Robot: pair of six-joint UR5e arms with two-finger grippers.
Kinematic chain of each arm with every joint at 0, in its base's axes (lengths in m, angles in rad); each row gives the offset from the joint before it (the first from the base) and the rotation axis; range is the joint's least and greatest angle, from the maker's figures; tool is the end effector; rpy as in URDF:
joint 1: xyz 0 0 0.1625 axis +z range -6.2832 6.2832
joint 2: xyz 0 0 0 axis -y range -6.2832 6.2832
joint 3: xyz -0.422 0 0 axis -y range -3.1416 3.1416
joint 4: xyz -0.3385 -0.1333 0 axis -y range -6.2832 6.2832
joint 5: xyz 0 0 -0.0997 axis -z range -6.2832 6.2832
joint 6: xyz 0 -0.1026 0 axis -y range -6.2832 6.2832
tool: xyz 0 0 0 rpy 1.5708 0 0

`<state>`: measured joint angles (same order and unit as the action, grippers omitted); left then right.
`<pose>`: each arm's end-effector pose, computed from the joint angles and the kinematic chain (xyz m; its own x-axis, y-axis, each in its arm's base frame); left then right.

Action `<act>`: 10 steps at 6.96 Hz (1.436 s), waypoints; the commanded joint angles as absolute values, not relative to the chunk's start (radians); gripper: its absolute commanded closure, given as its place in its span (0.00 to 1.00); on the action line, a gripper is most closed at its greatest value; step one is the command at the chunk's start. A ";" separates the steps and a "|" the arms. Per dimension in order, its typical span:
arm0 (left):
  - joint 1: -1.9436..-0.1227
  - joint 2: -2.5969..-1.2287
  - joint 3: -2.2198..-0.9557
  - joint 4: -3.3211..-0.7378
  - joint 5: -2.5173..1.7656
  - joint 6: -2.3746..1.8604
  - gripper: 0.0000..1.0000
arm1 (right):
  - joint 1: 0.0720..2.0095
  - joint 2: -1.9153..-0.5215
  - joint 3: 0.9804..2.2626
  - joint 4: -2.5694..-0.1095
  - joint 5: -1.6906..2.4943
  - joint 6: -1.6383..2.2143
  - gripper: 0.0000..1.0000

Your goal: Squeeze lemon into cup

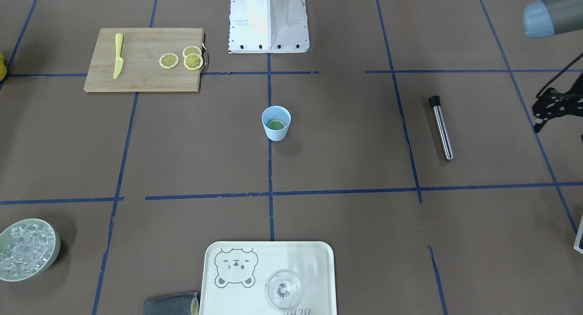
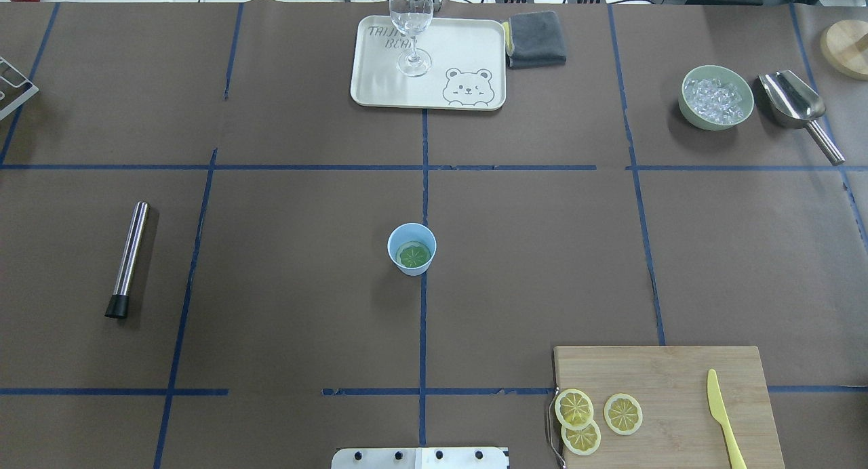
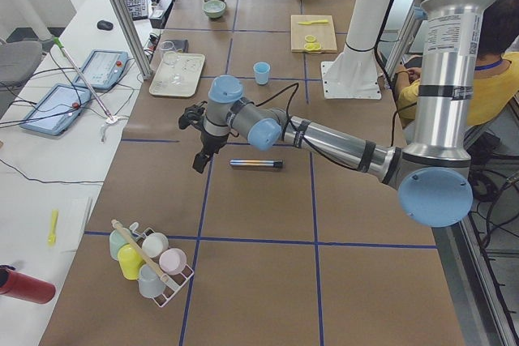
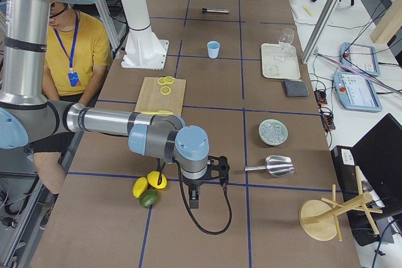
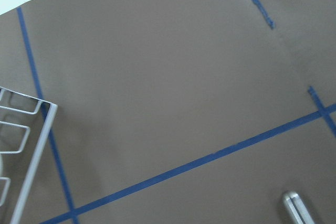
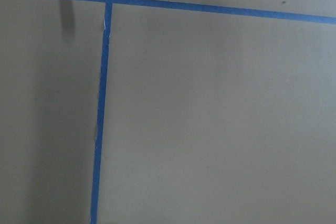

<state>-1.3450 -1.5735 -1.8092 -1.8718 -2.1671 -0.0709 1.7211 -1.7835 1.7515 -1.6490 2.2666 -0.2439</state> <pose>0.0290 -0.4643 0.5250 0.7533 0.4073 -0.5164 -0.1388 0.8659 0.4806 0.1176 -0.3257 0.6751 0.7621 -0.0581 0.6448 0.0363 0.9982 0.0471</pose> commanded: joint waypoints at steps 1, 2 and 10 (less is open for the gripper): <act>-1.547 -1.517 -1.735 -1.748 -2.285 0.174 0.00 | 1.723 -1.782 1.750 -1.649 2.267 -0.245 0.00; -1.602 -1.510 -1.714 -1.682 -2.304 0.184 0.00 | 1.723 -1.789 1.756 -1.649 2.270 -0.245 0.00; -1.603 -1.443 -1.736 -1.661 -2.362 0.052 0.00 | 1.723 -1.784 1.753 -1.649 2.267 -0.247 0.00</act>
